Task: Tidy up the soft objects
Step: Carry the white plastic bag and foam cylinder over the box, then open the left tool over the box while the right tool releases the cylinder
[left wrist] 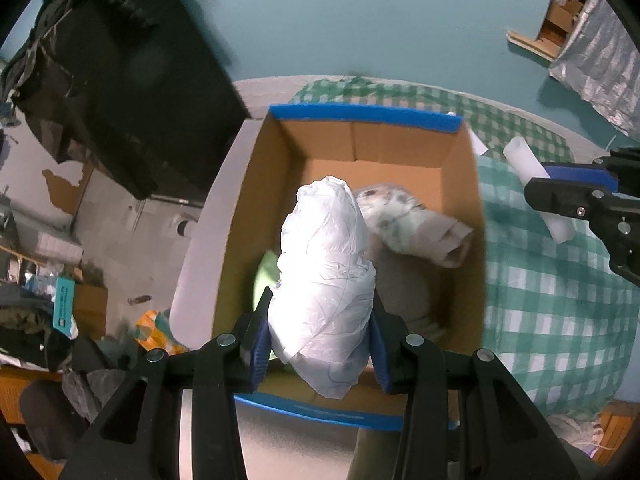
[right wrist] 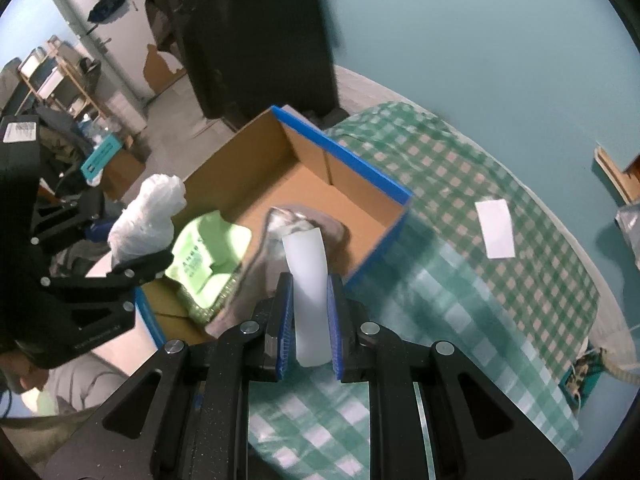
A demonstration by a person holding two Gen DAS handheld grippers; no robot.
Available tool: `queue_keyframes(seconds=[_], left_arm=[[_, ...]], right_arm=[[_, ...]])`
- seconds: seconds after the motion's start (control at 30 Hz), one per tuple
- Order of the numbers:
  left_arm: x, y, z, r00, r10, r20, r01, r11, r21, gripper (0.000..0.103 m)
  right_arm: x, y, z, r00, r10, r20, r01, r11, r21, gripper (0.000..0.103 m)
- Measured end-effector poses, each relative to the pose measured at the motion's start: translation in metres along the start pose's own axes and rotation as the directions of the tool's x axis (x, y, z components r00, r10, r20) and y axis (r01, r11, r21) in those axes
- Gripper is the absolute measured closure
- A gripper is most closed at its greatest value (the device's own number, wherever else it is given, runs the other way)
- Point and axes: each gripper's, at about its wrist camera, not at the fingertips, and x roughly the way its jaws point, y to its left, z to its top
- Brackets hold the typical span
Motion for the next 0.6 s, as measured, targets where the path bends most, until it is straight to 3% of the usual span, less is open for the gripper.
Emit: queue_keyframes(seconds=[0.6], left_arm=[[0.043, 0.039, -0.013, 0.995, -0.011, -0.099, 0.003, 0.997, -0.082, 0.057]], right_arm=[[0.057, 0.049, 0.026, 0.993, 0.061, -0.102, -0.064, 0.997, -0.033, 0.085]])
